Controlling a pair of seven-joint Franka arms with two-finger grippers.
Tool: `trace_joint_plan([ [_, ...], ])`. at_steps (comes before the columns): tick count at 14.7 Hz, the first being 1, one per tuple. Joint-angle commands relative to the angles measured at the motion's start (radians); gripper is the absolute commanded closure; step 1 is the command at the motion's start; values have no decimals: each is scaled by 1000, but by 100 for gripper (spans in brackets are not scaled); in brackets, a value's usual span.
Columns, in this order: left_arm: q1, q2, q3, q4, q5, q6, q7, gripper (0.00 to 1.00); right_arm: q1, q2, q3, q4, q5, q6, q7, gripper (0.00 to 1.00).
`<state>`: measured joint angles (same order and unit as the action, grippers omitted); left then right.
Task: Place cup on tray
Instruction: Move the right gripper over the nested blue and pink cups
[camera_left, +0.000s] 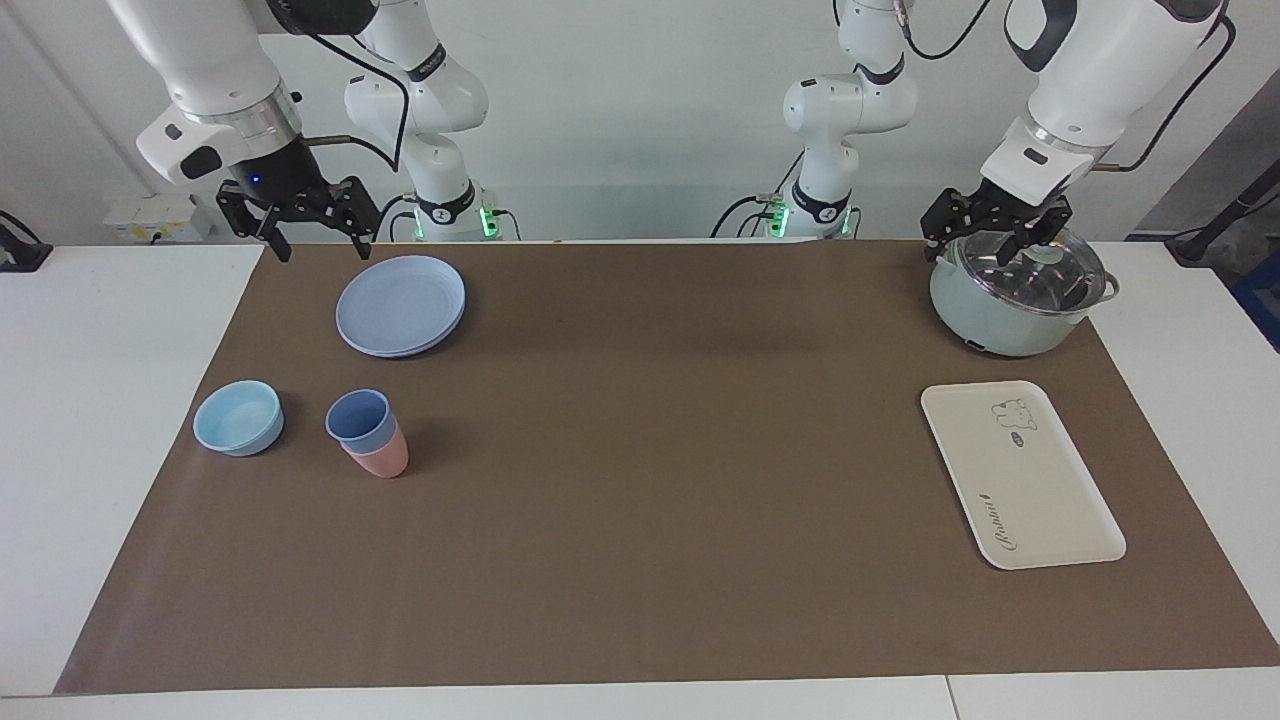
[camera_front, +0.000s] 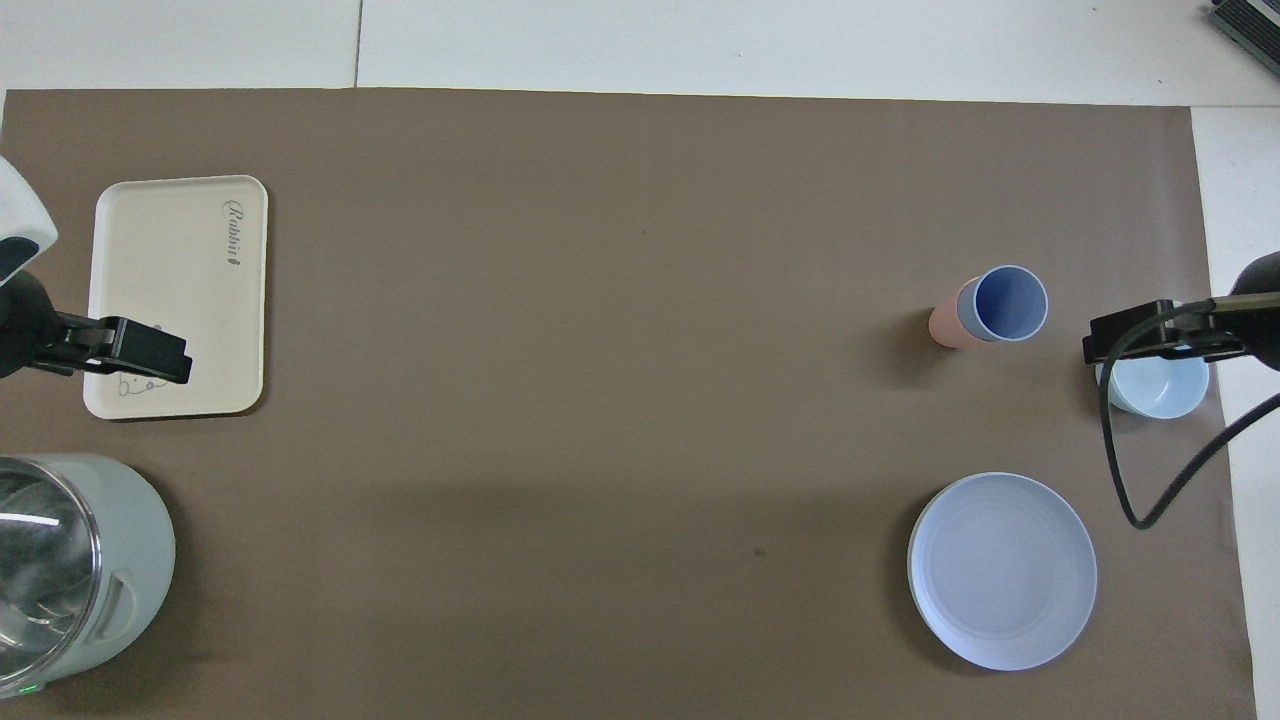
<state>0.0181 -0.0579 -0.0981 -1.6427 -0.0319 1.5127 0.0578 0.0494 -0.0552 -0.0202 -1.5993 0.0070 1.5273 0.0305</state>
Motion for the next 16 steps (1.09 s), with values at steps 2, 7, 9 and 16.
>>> trace_joint_plan([
  [2, -1, -23, 1, -25, 23, 3, -10, 0, -6, -5, -4, -8, -10, 4, -17, 0],
  [7, -1, -23, 1, -25, 23, 3, -10, 0, -38, -9, -9, -8, 1, -12, -35, 0],
  [9, -1, -23, 1, -25, 23, 3, -10, 0, -43, -9, -9, -10, 1, -12, -41, 0],
  [16, -1, -23, 1, -23, 23, 1, -10, 0, -134, 17, -9, -16, 14, 36, 247, 7],
])
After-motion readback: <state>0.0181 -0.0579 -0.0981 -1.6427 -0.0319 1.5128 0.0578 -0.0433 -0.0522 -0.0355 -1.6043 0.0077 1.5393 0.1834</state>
